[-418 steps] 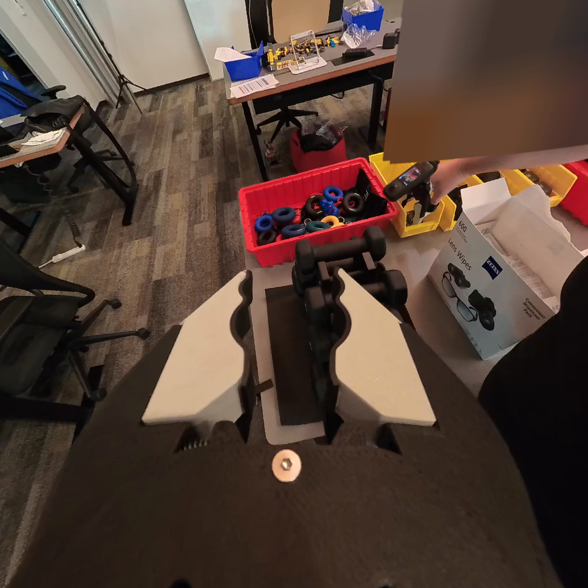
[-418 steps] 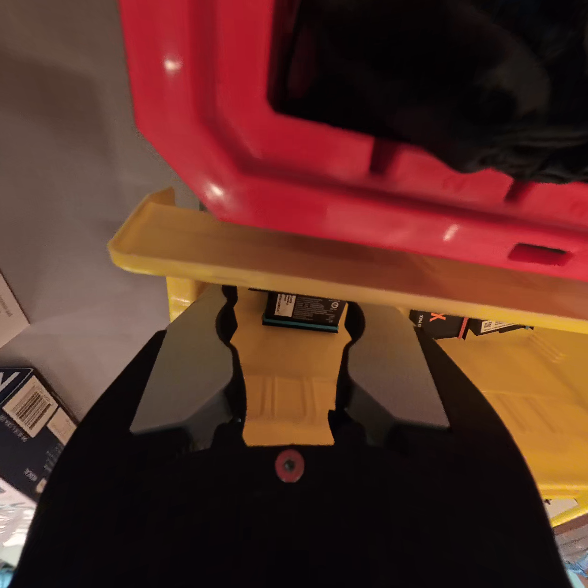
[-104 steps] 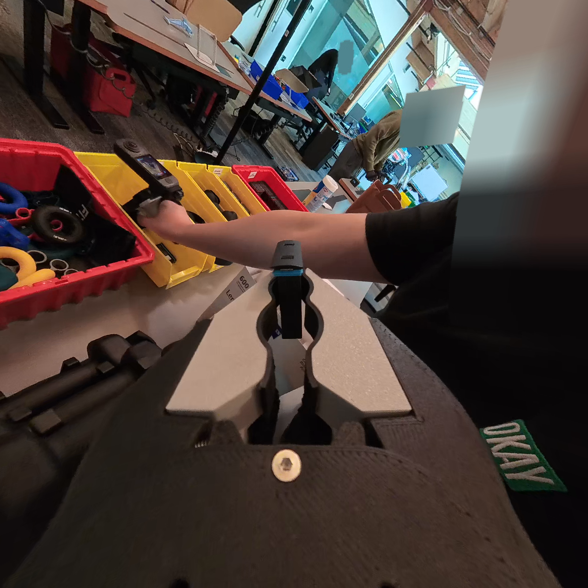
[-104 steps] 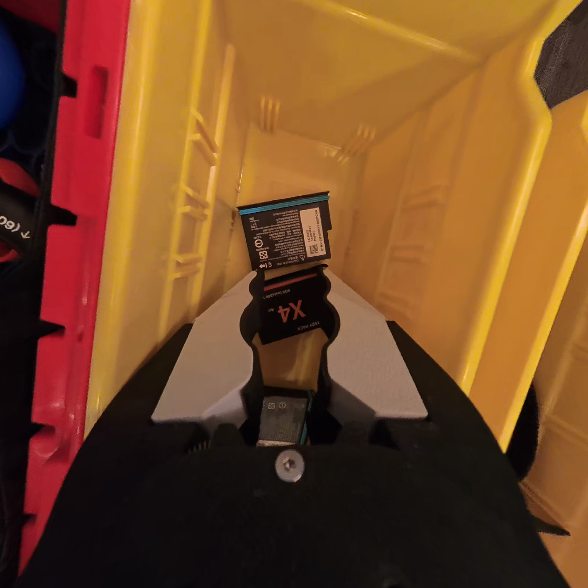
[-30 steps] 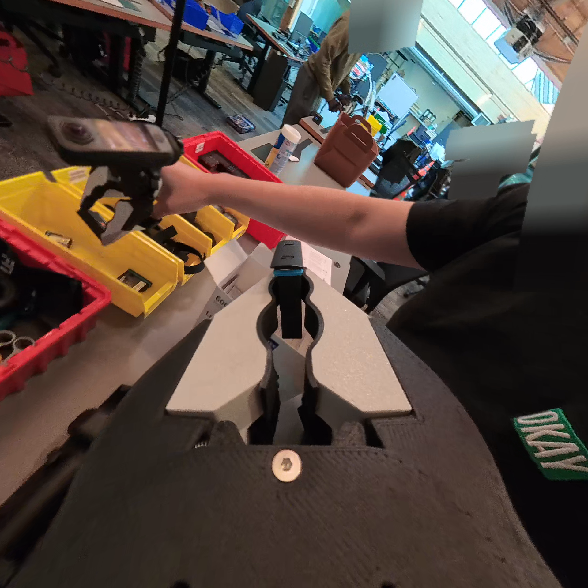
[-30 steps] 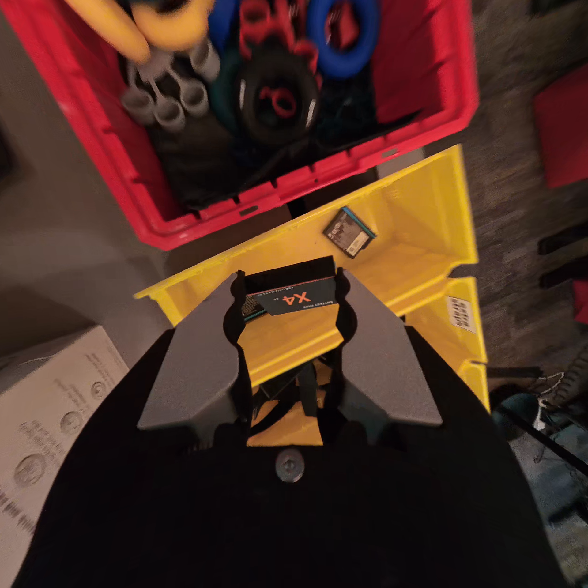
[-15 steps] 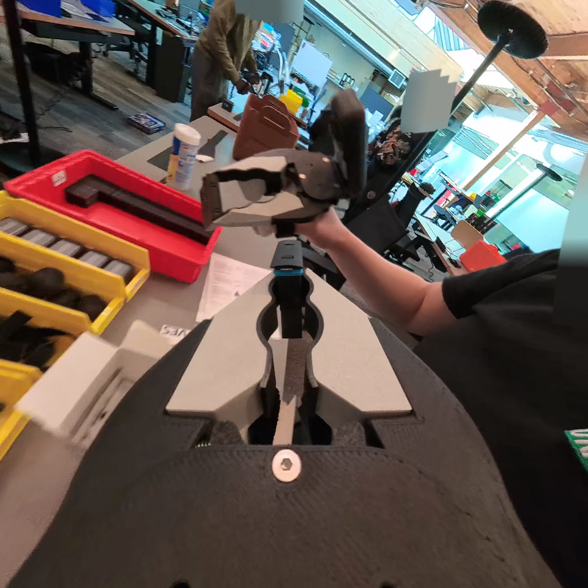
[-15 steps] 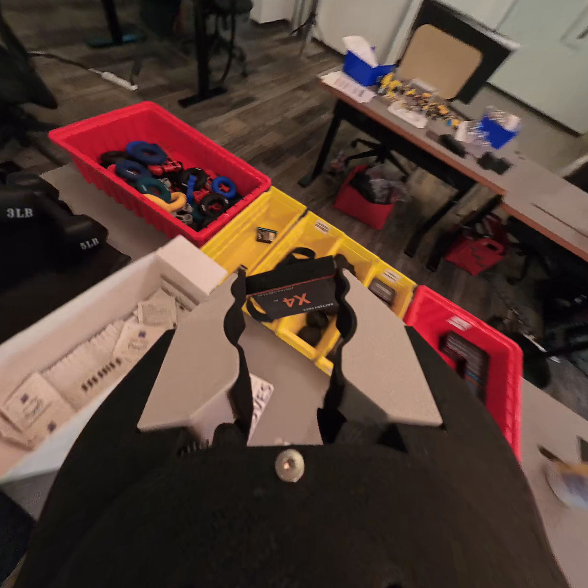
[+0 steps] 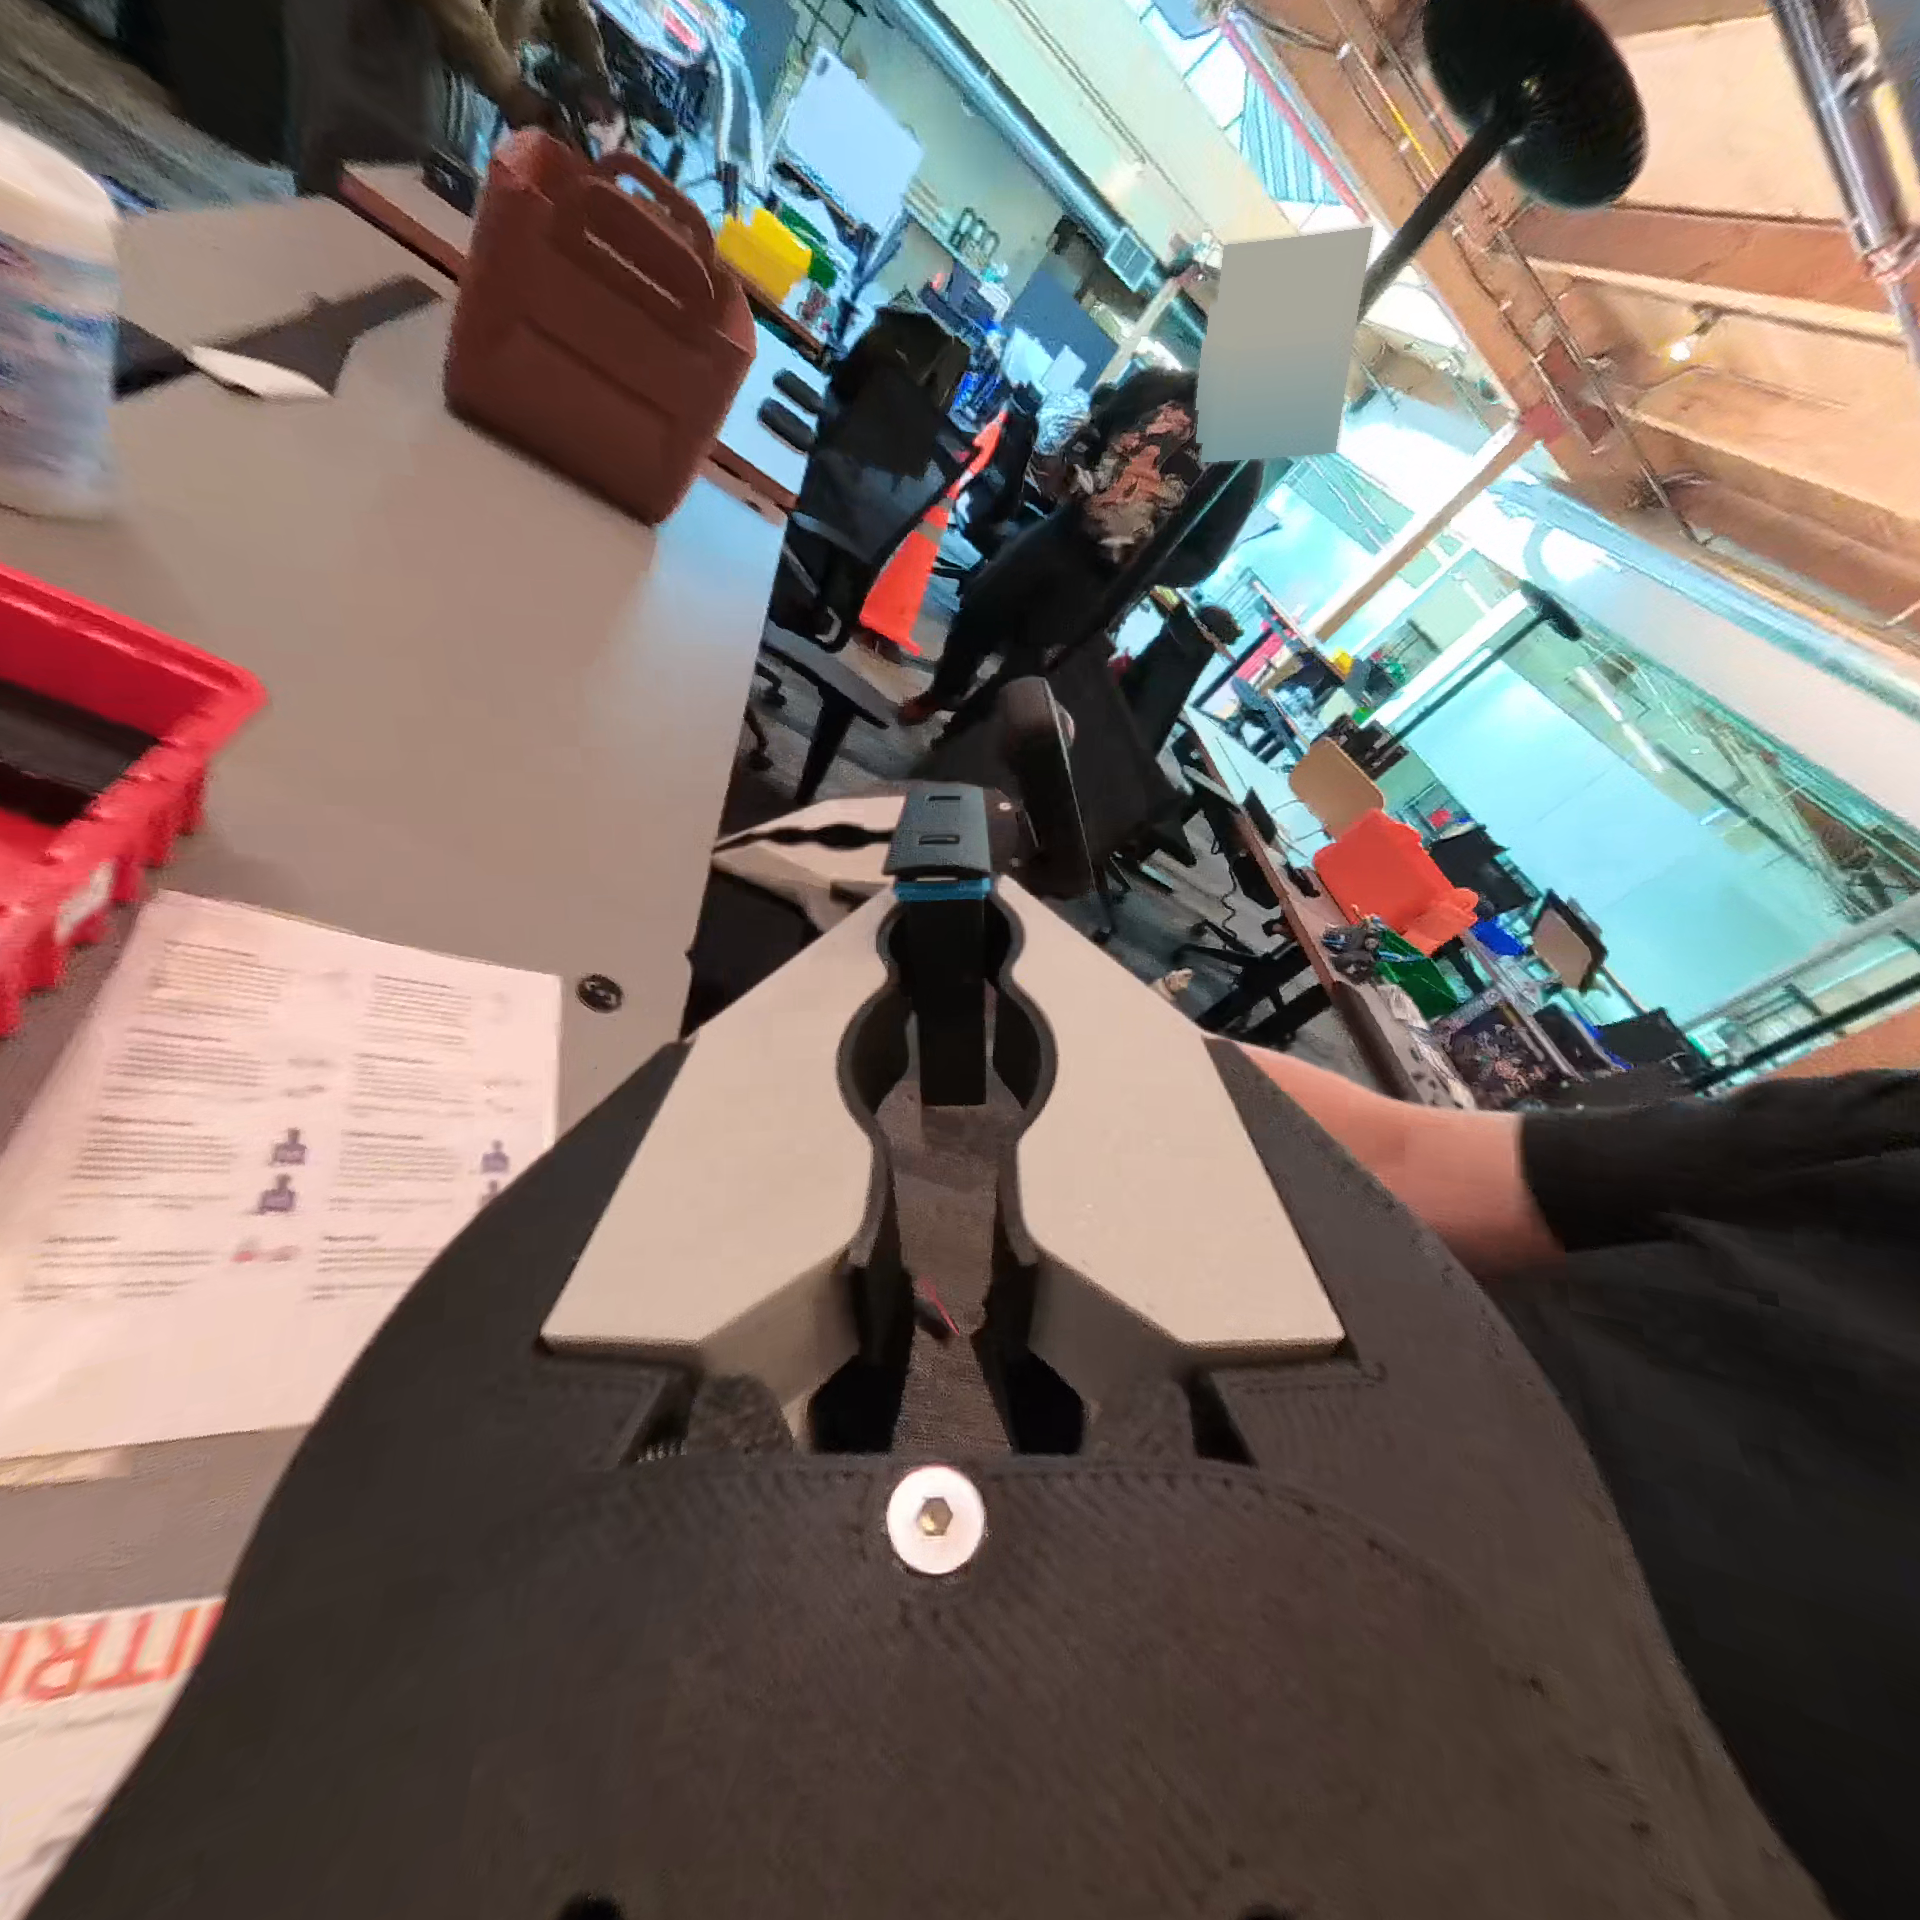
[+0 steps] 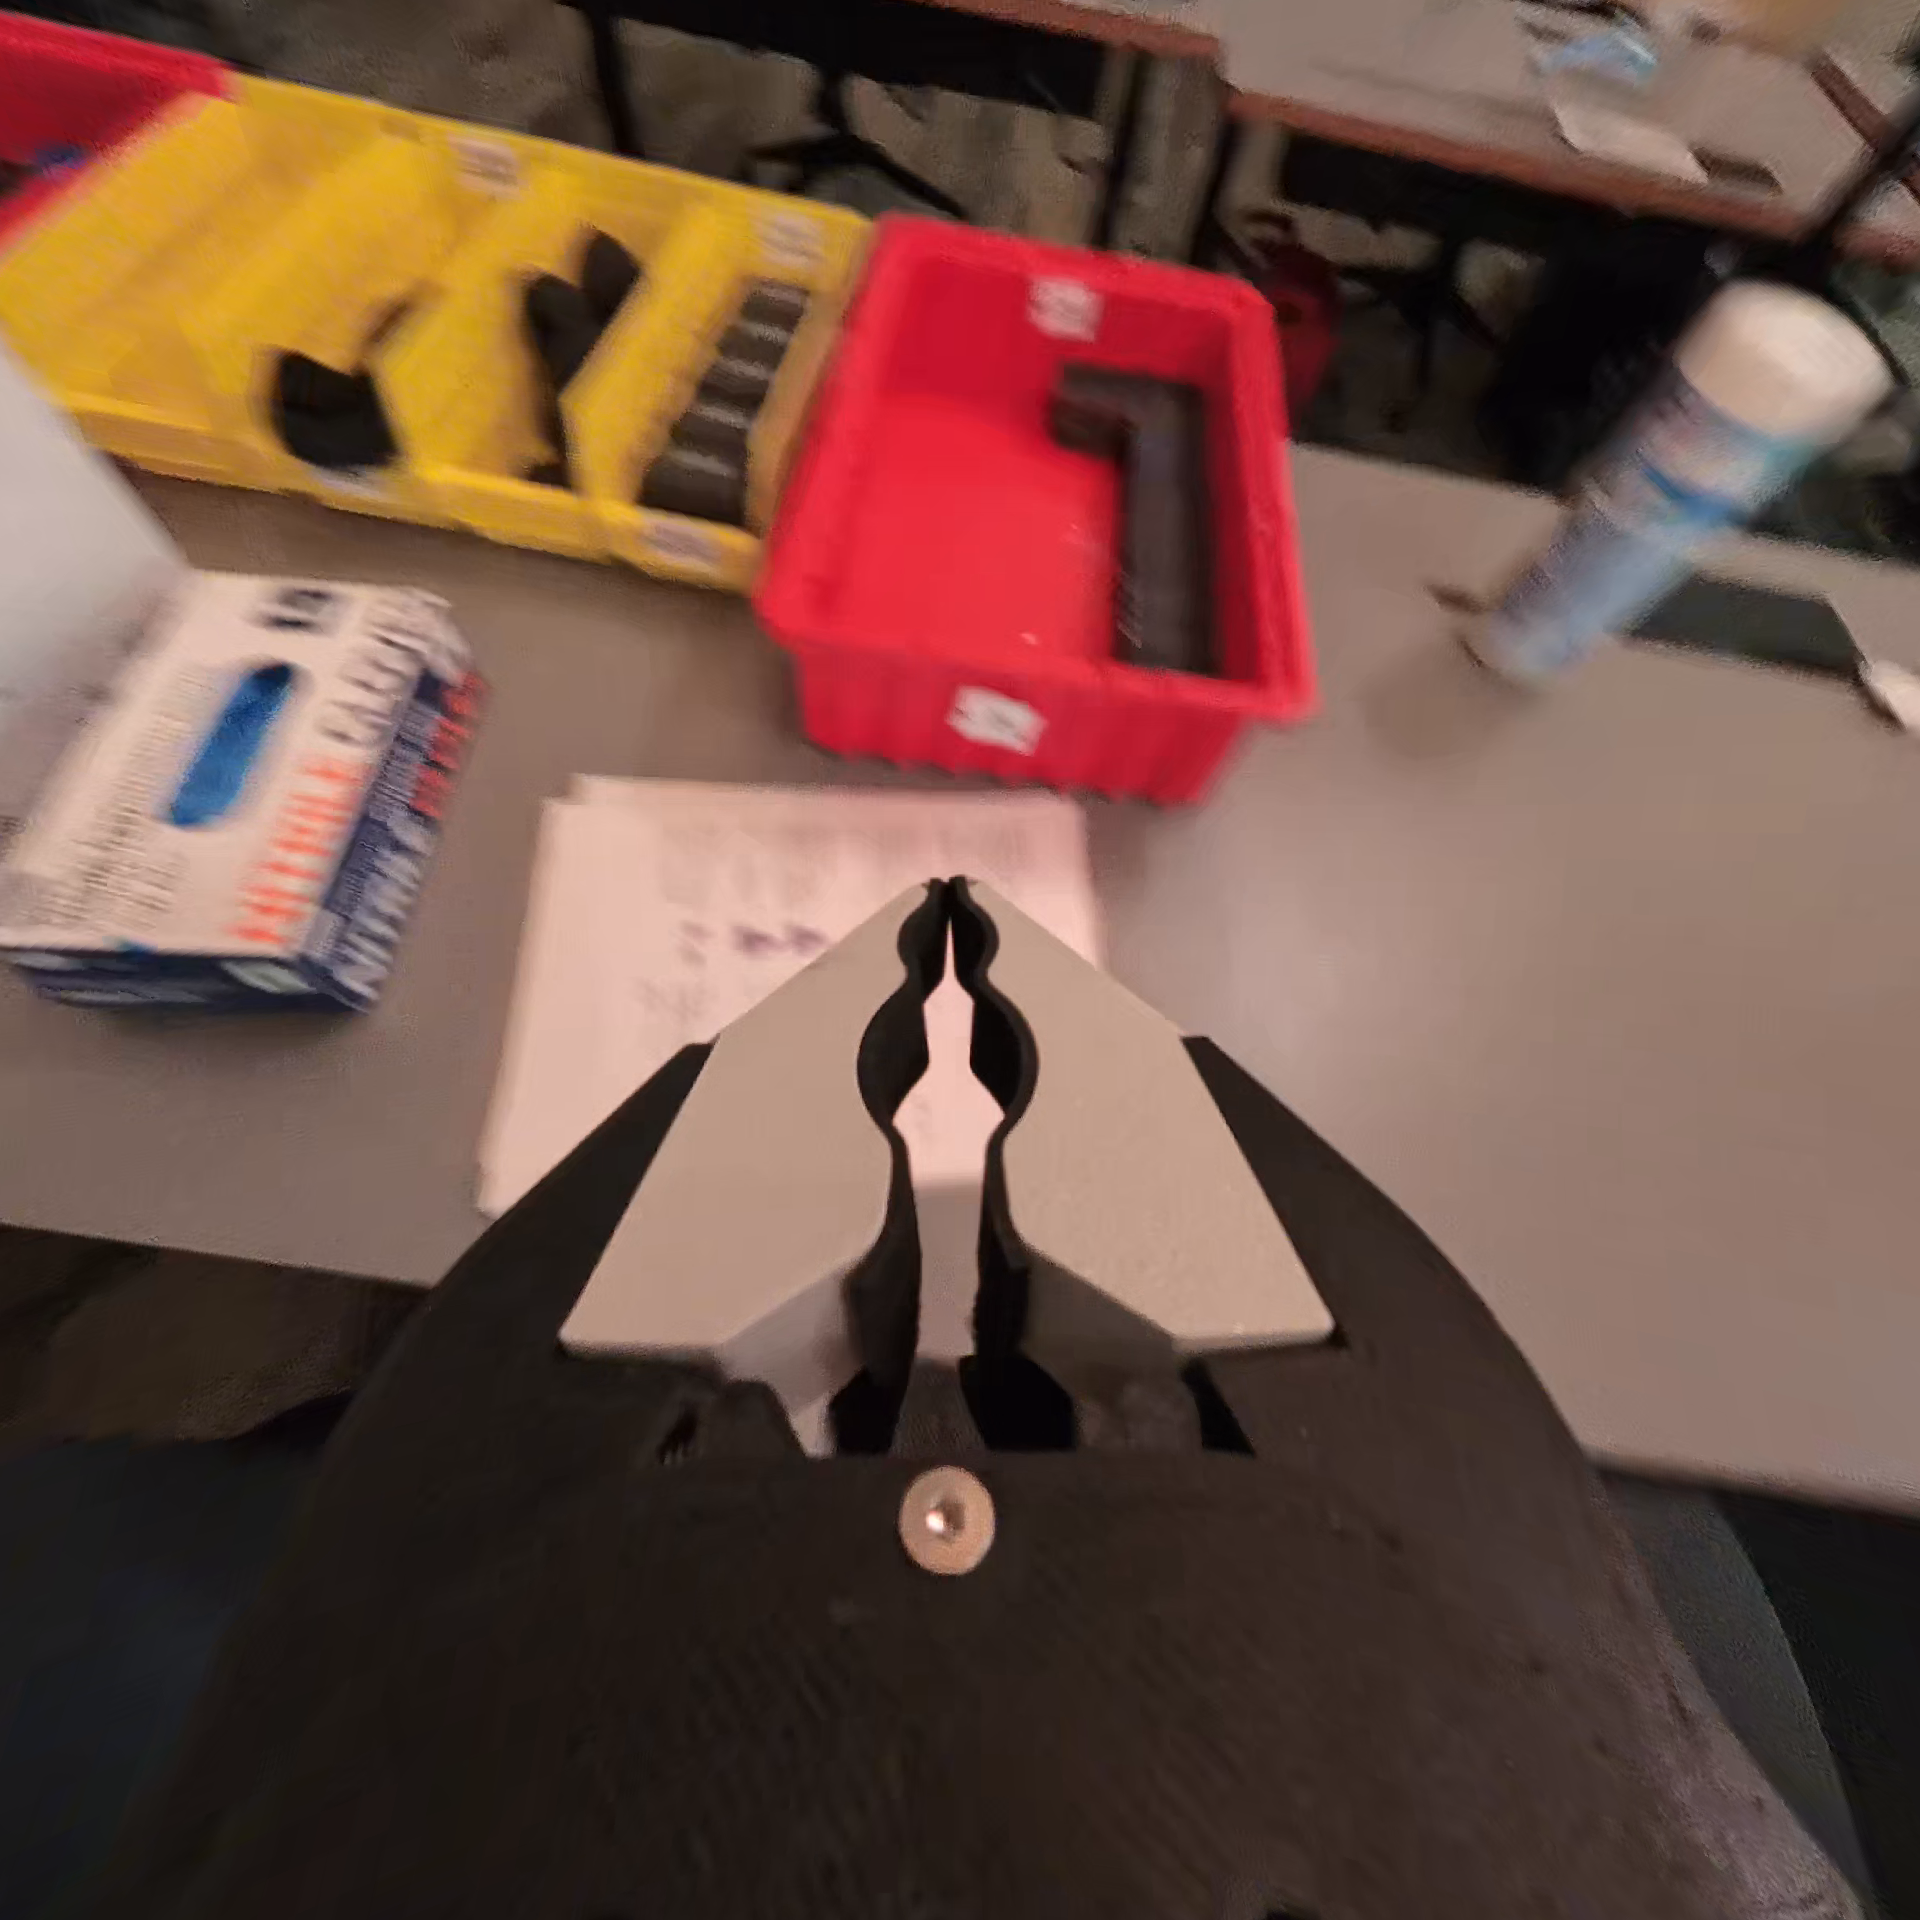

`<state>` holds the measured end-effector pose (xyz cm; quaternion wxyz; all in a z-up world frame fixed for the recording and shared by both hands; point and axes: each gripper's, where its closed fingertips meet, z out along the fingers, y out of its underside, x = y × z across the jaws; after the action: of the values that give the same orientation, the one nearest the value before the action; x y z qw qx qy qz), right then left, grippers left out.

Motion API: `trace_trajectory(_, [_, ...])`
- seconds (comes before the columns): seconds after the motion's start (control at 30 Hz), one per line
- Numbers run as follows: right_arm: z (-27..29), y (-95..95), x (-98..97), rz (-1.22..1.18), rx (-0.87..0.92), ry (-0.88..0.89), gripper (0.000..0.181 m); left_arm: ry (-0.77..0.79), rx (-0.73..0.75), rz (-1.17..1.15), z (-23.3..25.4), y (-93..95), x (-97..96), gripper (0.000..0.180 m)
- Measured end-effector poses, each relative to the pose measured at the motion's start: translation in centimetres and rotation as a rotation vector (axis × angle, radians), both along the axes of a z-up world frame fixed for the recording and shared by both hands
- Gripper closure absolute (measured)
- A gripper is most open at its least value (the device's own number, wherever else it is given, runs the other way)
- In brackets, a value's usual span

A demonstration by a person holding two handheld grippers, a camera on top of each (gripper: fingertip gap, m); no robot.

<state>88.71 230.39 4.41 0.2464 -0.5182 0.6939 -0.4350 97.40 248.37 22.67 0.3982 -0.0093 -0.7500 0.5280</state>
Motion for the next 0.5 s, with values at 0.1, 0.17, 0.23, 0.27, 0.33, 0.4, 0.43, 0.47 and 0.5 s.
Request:
trace_trajectory(0.1, [-8.1,-6.1,-13.5,-0.211,0.071,0.044,0.181,-0.105,0.084,0.022,-4.0,-0.6,-2.4,0.172])
trace_trajectory(0.17, [-16.9,-6.3,-24.5,-0.368,0.211,0.131,0.18,-0.149,0.172,-0.059,-7.2,-0.7,-5.0,0.172])
trace_trajectory(0.23, [-21.0,-2.0,-34.0,-0.464,0.313,0.148,0.18,-0.204,0.197,-0.171,-9.8,-2.0,-7.9,0.172])
trace_trajectory(0.27, [-21.1,0.4,-38.6,-0.517,0.283,0.189,0.181,-0.239,0.197,-0.229,-10.9,-3.2,-9.5,0.171])
trace_trajectory(0.33, [-18.8,5.3,-47.7,-0.625,0.202,0.32,0.181,-0.265,0.167,-0.364,-12.4,-6.9,-13.6,0.172])
trace_trajectory(0.4, [-14.8,10.2,-56.2,-0.791,0.202,0.405,0.178,-0.225,0.154,-0.537,-12.9,-10.7,-18.9,0.171])
trace_trajectory(0.43, [-12.3,12.5,-59.8,-0.899,0.198,0.422,0.174,-0.183,0.158,-0.639,-12.9,-12.2,-21.9,0.171])
trace_trajectory(0.47, [-9.8,14.8,-63.0,-1.009,0.19,0.424,0.17,-0.144,0.157,-0.736,-12.8,-13.5,-24.8,0.171])
trace_trajectory(0.5, [-7.5,17.4,-65.5,-1.116,0.189,0.417,0.168,-0.124,0.15,-0.821,-12.8,-14.6,-27.6,0.172])
